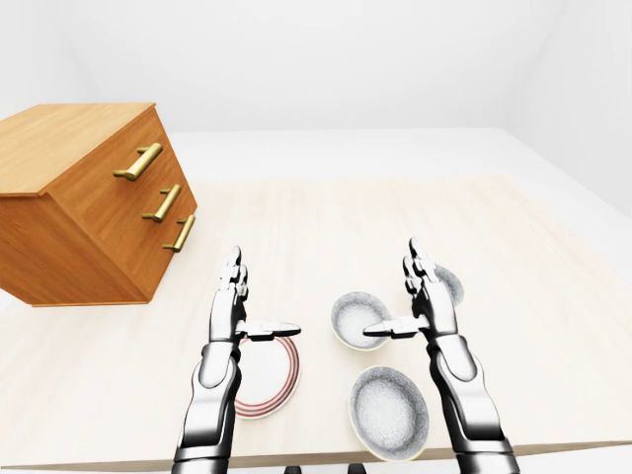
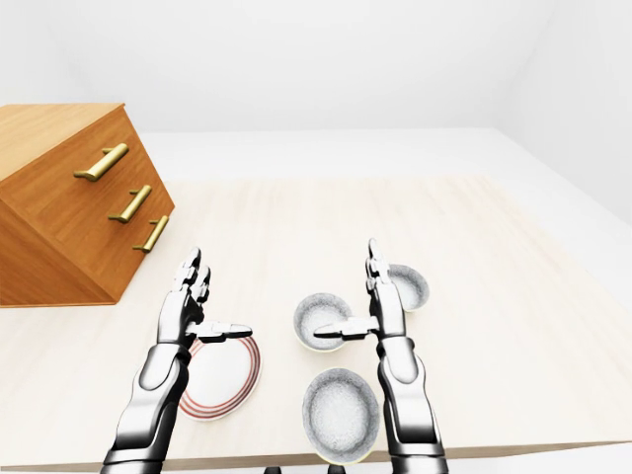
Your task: Stack the bowl at the front on the bowl in the middle.
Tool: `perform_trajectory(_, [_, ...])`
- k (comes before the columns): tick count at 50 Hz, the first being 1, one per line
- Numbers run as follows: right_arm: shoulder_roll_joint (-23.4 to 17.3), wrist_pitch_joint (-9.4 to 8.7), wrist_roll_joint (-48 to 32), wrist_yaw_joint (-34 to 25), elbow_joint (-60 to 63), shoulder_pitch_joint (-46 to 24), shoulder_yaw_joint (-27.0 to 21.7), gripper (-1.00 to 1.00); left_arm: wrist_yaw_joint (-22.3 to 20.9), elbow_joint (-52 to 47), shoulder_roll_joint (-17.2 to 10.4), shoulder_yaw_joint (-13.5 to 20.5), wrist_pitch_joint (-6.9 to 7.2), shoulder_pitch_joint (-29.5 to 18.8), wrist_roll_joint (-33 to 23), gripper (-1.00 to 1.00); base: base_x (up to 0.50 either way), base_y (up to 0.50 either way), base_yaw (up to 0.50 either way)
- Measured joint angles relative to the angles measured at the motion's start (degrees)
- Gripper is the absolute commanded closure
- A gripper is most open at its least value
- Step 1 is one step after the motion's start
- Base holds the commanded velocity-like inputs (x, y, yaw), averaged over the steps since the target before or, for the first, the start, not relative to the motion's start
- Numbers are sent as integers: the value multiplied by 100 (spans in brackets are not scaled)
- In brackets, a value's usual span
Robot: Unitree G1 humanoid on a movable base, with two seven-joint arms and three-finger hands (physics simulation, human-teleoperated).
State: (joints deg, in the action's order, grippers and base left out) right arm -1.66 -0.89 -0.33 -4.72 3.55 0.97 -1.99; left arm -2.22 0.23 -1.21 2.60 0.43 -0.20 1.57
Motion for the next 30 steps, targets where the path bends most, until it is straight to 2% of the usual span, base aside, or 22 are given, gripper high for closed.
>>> perform_trajectory(9, [-96,-48,-560,-44,429,44,-43,-100,15,-10,1,2,14,2,2,-100,0,0,0])
perform_trajectory(21, [-216,-221,-1124,-200,1039,47,-268,-100,27,0,-2,17,19,-1,20,-100,0,0,0])
perform_trajectory(30, [-387,-107,-1907,-335,1315,58,-523,-100,37,7,-7,30,24,-7,35,-100,0,0,0])
